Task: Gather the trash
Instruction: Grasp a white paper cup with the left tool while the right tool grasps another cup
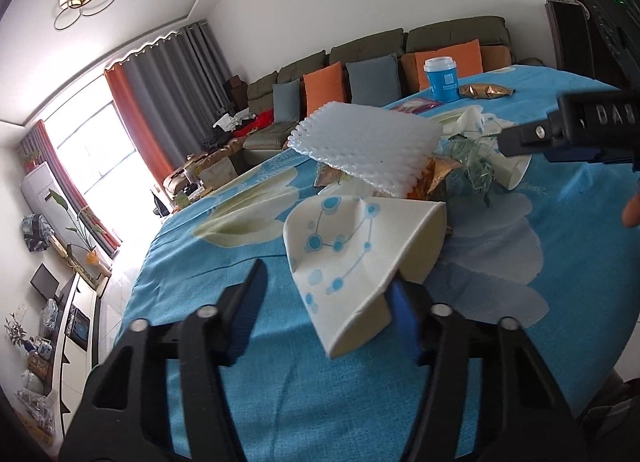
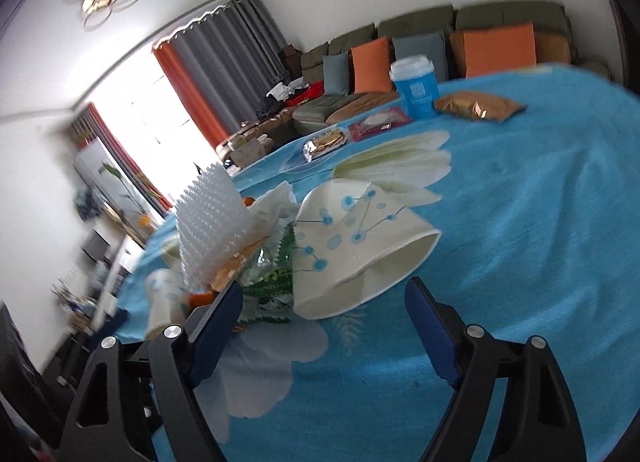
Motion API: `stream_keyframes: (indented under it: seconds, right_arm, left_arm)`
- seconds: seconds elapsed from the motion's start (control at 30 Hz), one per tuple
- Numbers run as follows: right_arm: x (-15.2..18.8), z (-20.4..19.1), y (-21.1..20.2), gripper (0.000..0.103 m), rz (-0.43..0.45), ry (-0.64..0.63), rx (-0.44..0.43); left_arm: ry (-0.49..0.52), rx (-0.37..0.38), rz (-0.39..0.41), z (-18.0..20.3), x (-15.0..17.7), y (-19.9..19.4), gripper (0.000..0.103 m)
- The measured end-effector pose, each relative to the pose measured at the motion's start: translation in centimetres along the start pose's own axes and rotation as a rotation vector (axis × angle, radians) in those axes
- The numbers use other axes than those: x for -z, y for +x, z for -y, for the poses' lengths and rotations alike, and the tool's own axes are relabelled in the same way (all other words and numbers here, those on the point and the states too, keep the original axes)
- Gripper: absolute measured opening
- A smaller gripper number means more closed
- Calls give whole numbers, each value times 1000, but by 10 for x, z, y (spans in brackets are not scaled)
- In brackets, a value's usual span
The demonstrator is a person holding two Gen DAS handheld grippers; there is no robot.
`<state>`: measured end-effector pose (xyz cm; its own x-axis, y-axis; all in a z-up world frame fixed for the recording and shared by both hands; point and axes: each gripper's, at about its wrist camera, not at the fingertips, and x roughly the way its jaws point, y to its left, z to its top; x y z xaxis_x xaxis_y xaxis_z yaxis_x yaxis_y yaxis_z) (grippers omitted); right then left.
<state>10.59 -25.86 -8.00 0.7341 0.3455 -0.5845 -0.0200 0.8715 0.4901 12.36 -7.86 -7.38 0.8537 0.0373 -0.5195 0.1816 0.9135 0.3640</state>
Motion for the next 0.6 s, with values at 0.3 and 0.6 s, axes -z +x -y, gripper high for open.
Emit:
stream_keyframes:
  seconds: [0.3,0.6]
  right_arm:
    - [-9,19,11,62,-8,152,-112]
    - [-12,21,14,6,7,190,-137]
  left_arm:
    - [40,2,2,6,3,-1,23]
    - [26,-9,27,5,3,-5,11]
